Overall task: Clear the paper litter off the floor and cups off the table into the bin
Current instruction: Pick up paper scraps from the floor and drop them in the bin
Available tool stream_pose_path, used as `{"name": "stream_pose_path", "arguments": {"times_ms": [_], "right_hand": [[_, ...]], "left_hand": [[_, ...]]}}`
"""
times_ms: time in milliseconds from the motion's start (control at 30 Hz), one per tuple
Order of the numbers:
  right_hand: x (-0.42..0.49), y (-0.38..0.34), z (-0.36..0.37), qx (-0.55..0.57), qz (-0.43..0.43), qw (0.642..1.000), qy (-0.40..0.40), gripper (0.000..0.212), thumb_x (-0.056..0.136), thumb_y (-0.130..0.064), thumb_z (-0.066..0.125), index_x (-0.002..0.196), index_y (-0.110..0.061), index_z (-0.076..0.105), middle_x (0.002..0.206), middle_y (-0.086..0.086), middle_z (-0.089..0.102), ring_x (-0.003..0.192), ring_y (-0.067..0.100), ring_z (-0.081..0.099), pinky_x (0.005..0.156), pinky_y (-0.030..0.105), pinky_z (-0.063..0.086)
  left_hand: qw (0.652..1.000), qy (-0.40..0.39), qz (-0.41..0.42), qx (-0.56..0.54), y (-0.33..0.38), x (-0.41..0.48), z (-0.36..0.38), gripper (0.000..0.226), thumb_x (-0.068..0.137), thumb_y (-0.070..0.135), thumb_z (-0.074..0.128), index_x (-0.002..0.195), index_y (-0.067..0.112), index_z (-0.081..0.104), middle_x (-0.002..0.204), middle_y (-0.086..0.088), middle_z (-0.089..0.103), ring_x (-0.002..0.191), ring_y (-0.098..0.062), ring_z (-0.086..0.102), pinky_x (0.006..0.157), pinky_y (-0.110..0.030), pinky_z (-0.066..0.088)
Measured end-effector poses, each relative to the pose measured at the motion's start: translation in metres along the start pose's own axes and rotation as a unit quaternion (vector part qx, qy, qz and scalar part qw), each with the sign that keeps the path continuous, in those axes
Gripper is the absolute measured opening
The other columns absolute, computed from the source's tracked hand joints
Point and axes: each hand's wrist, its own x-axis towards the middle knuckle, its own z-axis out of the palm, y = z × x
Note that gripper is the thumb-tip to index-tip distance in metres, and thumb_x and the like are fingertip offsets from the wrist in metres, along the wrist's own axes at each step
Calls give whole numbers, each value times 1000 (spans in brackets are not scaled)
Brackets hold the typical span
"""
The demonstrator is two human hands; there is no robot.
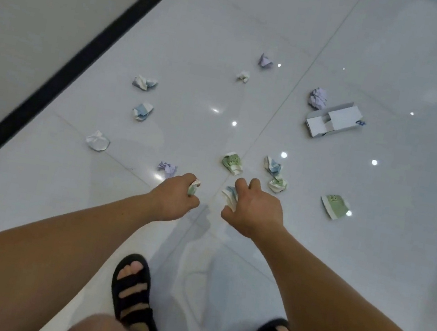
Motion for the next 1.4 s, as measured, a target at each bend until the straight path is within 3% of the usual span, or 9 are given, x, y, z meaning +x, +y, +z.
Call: {"name": "stream_pose_path", "arguments": {"times_ms": [133, 333, 567, 700, 867, 967, 1133, 1267, 1400], "right_hand": [[-72, -39, -116, -27, -23, 999, 17, 53, 86, -57, 45, 125, -20, 42, 114, 6, 49, 80, 26, 58, 56, 31, 32], [-172, -123, -275, -31, -83, 995, 34, 57, 85, -59, 43, 128, -23, 40, 117, 6, 50, 87, 28, 60, 60, 32, 36], [-264, -221, -362, -51, -189, 980, 48, 59, 84, -61, 44, 130, -24, 39, 115, 4, 50, 85, 27, 59, 62, 32, 41], [-312, -277, -377, -77, -241, 967, 30, 57, 85, -60, 45, 128, -23, 40, 112, 3, 50, 78, 23, 55, 63, 31, 43], [-358, -365, -379, -96, -336, 937, 26, 57, 84, -59, 45, 128, -21, 42, 116, 4, 51, 86, 27, 60, 69, 34, 47], [-384, -430, -369, -102, -394, 913, 23, 56, 83, -59, 46, 126, -23, 43, 115, 2, 52, 86, 24, 60, 68, 32, 46], [-422, -550, -328, -136, -464, 875, 0, 55, 82, -59, 45, 125, -24, 44, 112, 0, 52, 87, 24, 59, 66, 30, 40], [-452, -647, -277, -159, -487, 858, -40, 58, 82, -61, 45, 128, -27, 41, 112, -1, 52, 85, 20, 56, 68, 29, 42], [-466, -726, -228, -169, -496, 848, -77, 60, 80, -62, 49, 130, -29, 42, 114, -3, 53, 87, 19, 54, 69, 27, 41]], "left_hand": [[999, 22, -6, -39, 38, -103, -79, 36, 89, 19, 52, 125, 16, 48, 110, -9, 57, 91, -27, 60, 71, -31, 50], [994, 77, -12, -72, 73, -263, -197, 36, 88, 21, 52, 123, 15, 48, 99, -3, 57, 86, -21, 58, 70, -31, 48], [968, 170, -62, -175, 53, -423, -250, 43, 88, 21, 53, 130, 21, 45, 109, -7, 57, 92, -25, 62, 74, -35, 54], [940, 208, -111, -247, 13, -516, -236, 41, 87, 20, 55, 127, 22, 47, 105, -3, 55, 87, -19, 62, 78, -36, 57], [889, 297, -156, -310, -52, -614, -237, 38, 88, 20, 56, 124, 24, 48, 100, 2, 53, 73, -6, 59, 54, -14, 46], [851, 338, -186, -357, -99, -665, -232, 33, 86, 17, 57, 118, 26, 50, 96, 1, 55, 69, -8, 61, 59, -21, 51], [804, 370, -225, -408, -196, -733, -218, 26, 88, 10, 56, 111, 21, 49, 86, -2, 55, 65, -11, 55, 50, -16, 45], [786, 383, -262, -409, -288, -780, -215, 33, 87, 13, 58, 119, 18, 49, 104, -6, 55, 83, -18, 54, 58, -19, 41], [775, 379, -283, -419, -368, -810, -216, 30, 87, 18, 60, 115, 12, 50, 96, -5, 56, 76, -15, 52, 61, -23, 39]]}}
